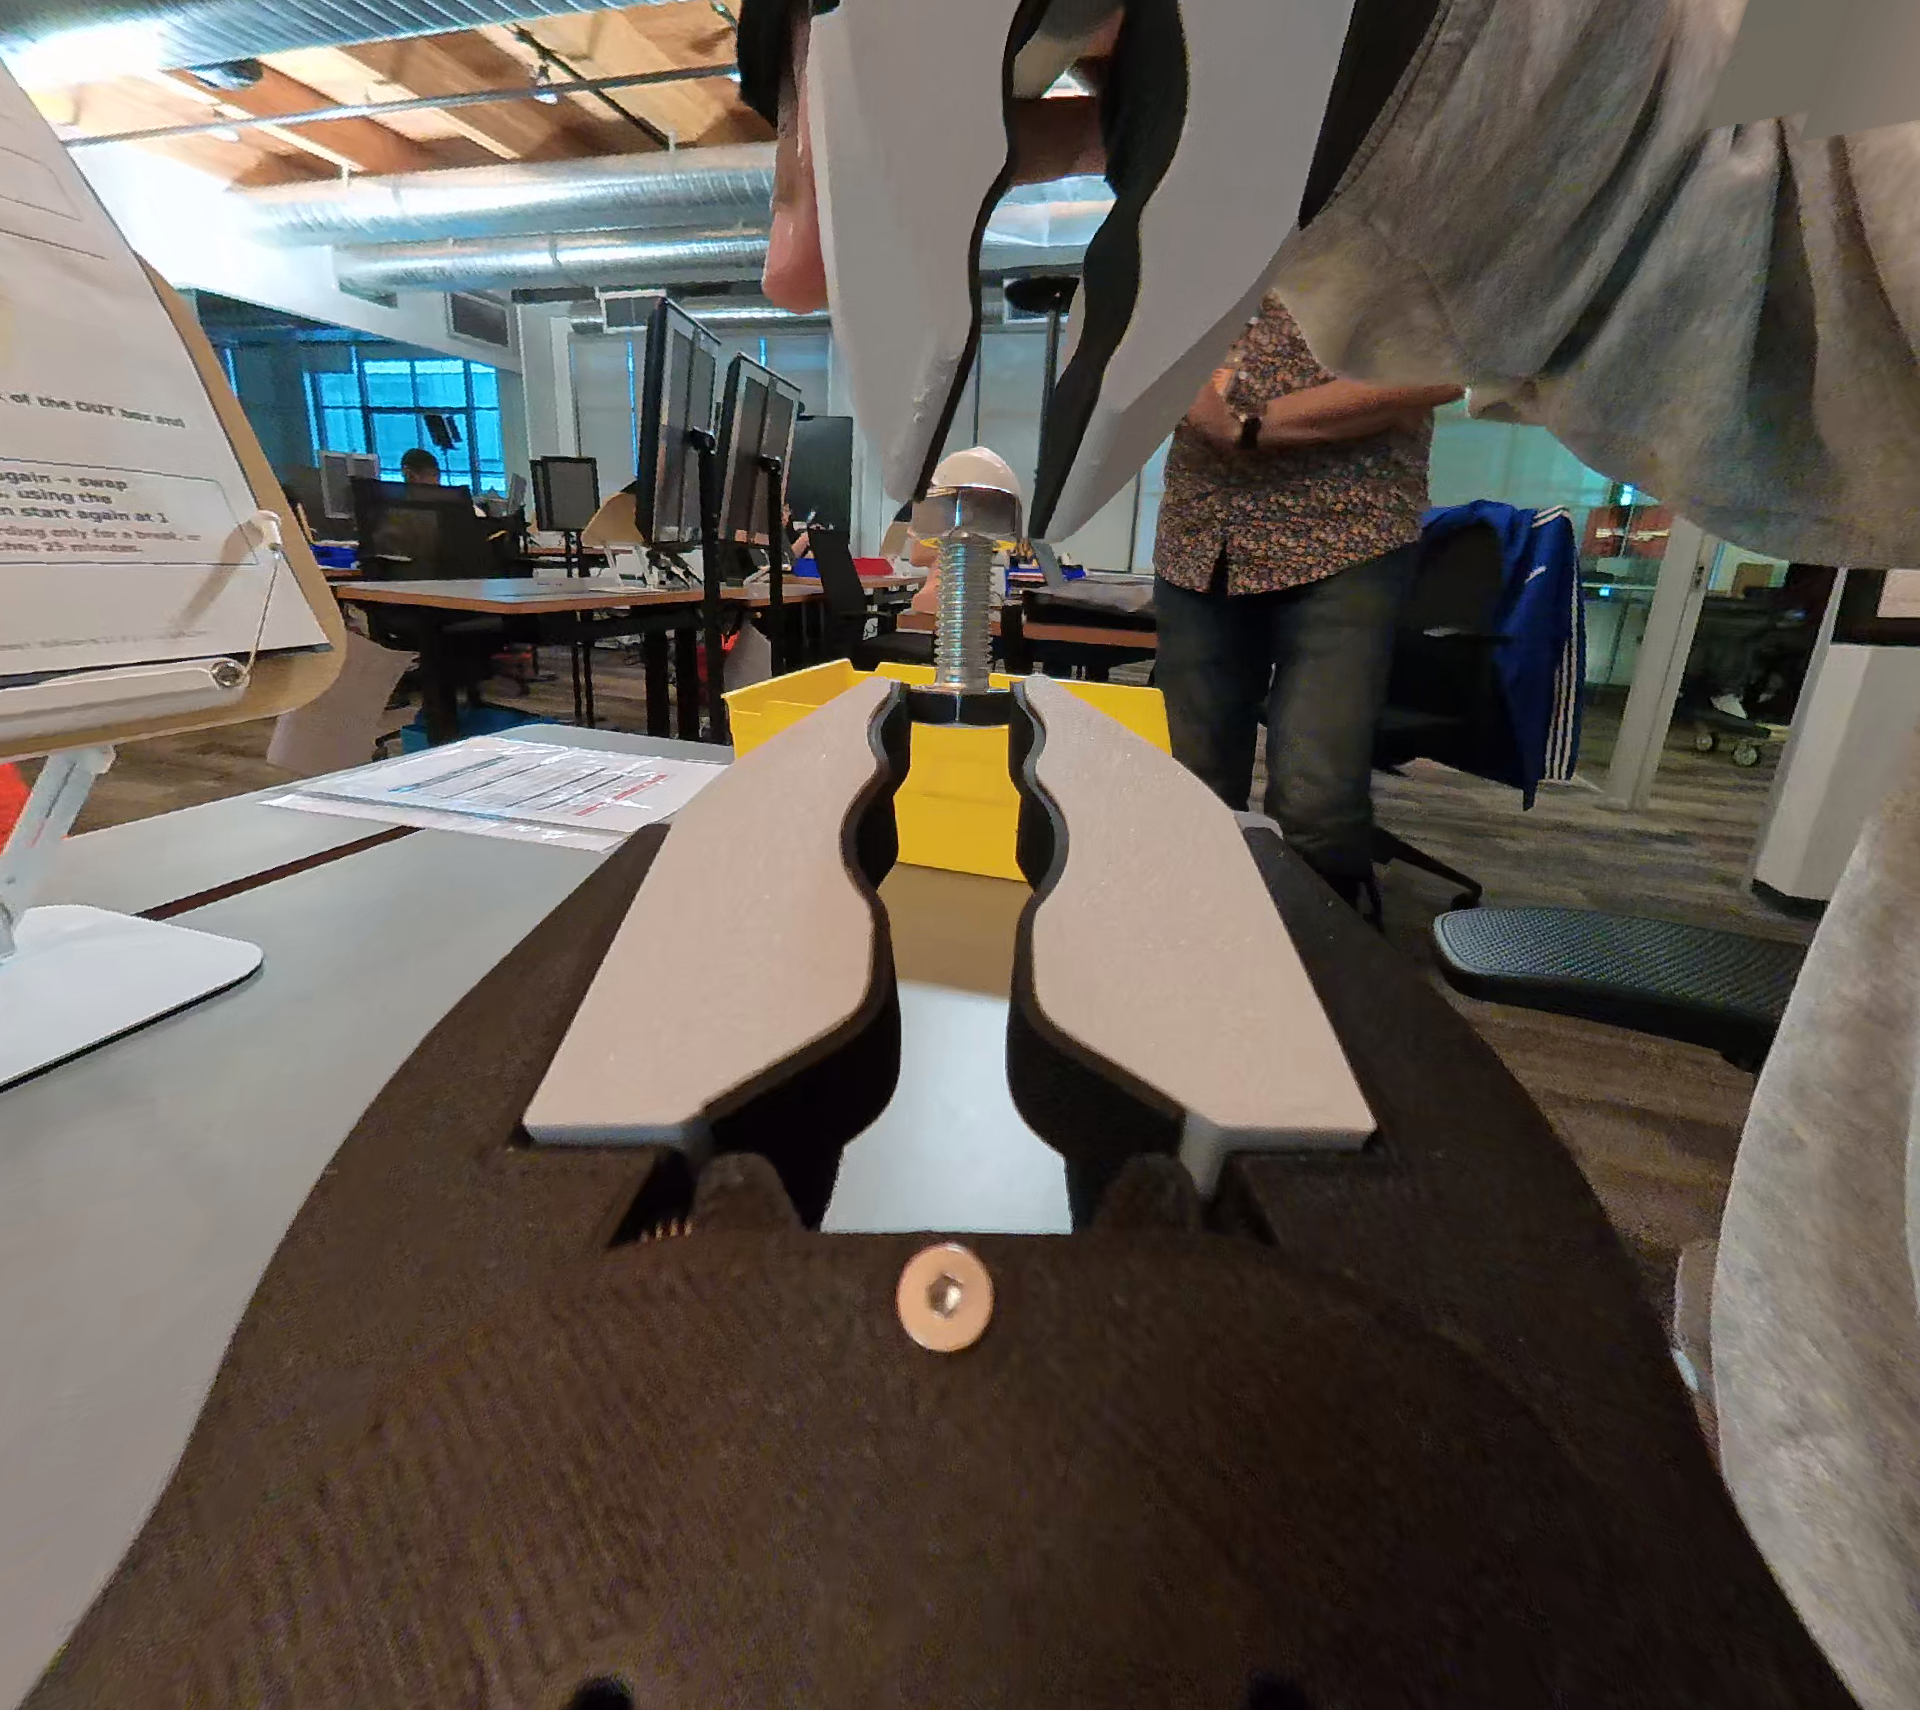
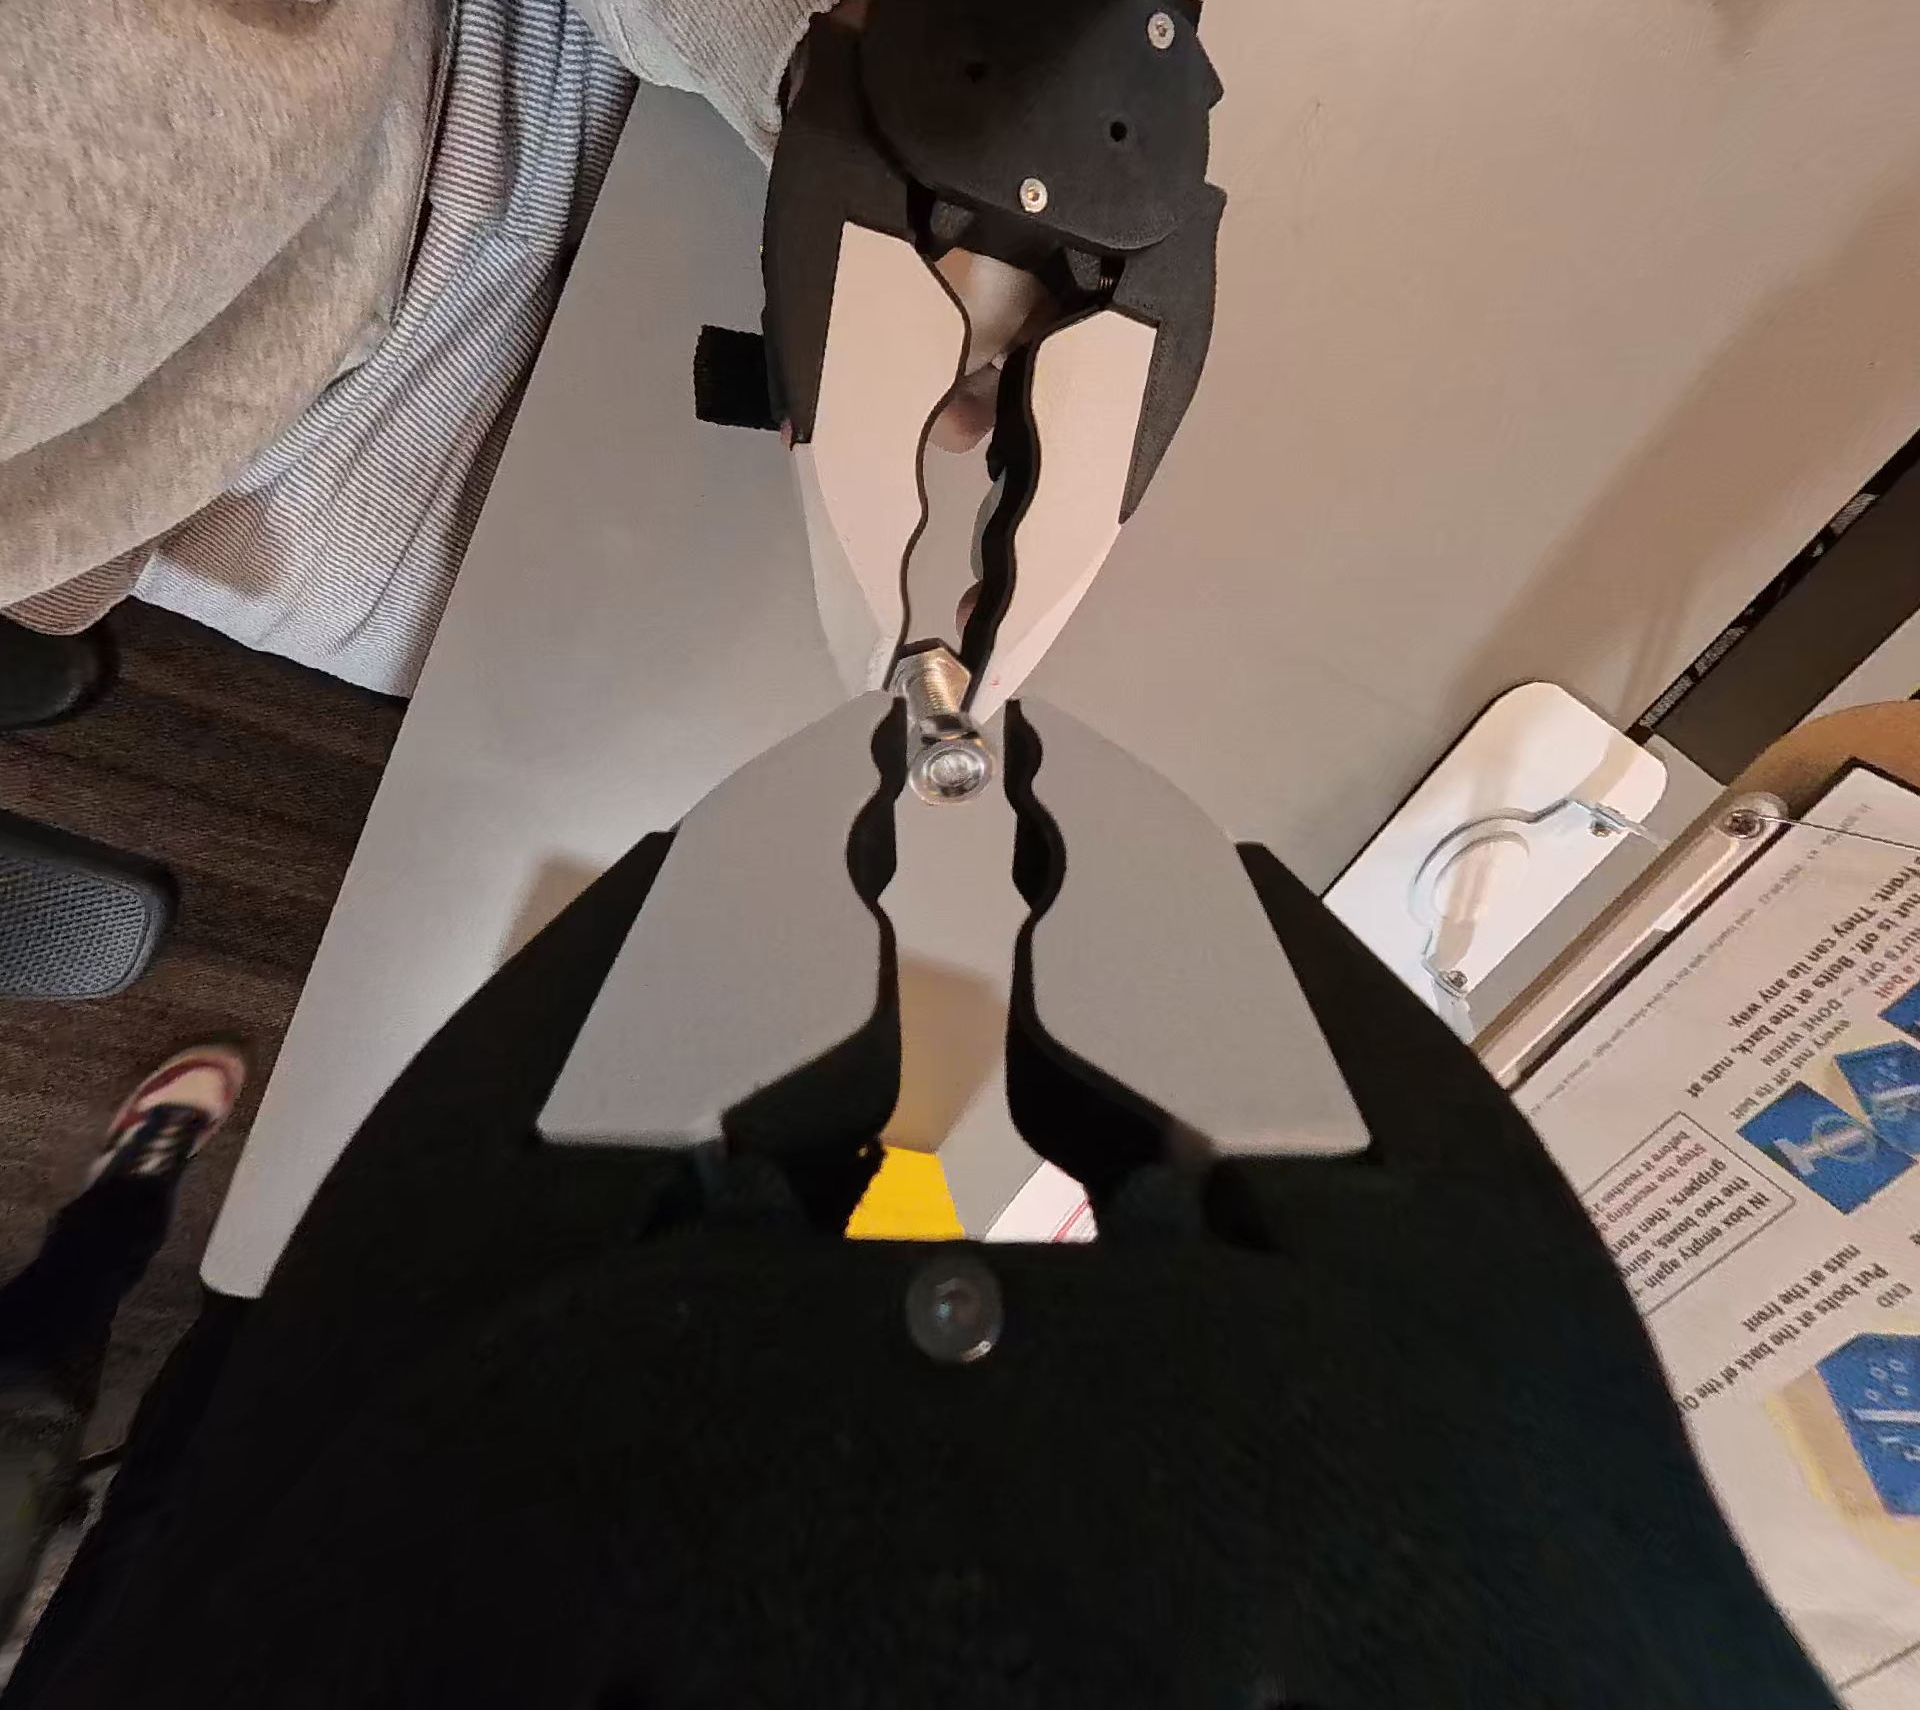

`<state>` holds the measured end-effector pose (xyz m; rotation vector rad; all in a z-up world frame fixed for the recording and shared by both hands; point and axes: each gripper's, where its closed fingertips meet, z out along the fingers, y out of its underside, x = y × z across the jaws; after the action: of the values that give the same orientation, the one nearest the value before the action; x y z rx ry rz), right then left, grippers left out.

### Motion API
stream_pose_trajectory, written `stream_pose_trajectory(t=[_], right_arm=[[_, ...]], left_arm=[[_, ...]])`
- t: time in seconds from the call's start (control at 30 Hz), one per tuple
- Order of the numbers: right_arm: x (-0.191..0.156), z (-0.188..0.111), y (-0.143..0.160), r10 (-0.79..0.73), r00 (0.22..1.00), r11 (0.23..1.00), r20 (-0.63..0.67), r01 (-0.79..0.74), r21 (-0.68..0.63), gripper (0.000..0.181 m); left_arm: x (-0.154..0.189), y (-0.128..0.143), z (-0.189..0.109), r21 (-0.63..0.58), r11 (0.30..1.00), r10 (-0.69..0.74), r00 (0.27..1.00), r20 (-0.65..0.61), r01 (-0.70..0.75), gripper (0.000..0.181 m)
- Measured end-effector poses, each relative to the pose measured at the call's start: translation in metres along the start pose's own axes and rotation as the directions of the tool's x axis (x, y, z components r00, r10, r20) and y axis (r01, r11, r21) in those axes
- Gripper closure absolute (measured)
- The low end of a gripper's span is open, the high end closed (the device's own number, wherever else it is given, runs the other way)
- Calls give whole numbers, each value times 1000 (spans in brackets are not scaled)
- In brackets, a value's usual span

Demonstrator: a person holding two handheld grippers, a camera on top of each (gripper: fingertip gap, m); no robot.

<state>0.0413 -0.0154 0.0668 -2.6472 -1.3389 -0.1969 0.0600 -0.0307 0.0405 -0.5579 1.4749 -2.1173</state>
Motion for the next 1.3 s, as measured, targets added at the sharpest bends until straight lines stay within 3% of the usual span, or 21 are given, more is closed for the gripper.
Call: stream_pose_trajectory(t=[0.37, 0.6, 0.97, 1.3], right_arm=[[-3, 2, 19, 46, 999, 999, 3, -46, -13, 163], [-3, -5, 15, 44, 998, 999, -33, -43, 19, 163], [10, -20, 8, 78, 985, 985, -154, -52, 166, 154], [9, -20, -8, 42, 987, 976, -156, -7, 219, 164]], left_arm=[[-4, -7, -3, 45, 999, -9, 1000, 17, 9, 162], [-7, -10, -5, 65, 998, 9, 999, 48, -12, 162], [-5, -36, -21, 234, 955, -167, 982, -89, 184, 162], [4, -44, -25, 274, 936, -179, 968, -173, 222, 162]])
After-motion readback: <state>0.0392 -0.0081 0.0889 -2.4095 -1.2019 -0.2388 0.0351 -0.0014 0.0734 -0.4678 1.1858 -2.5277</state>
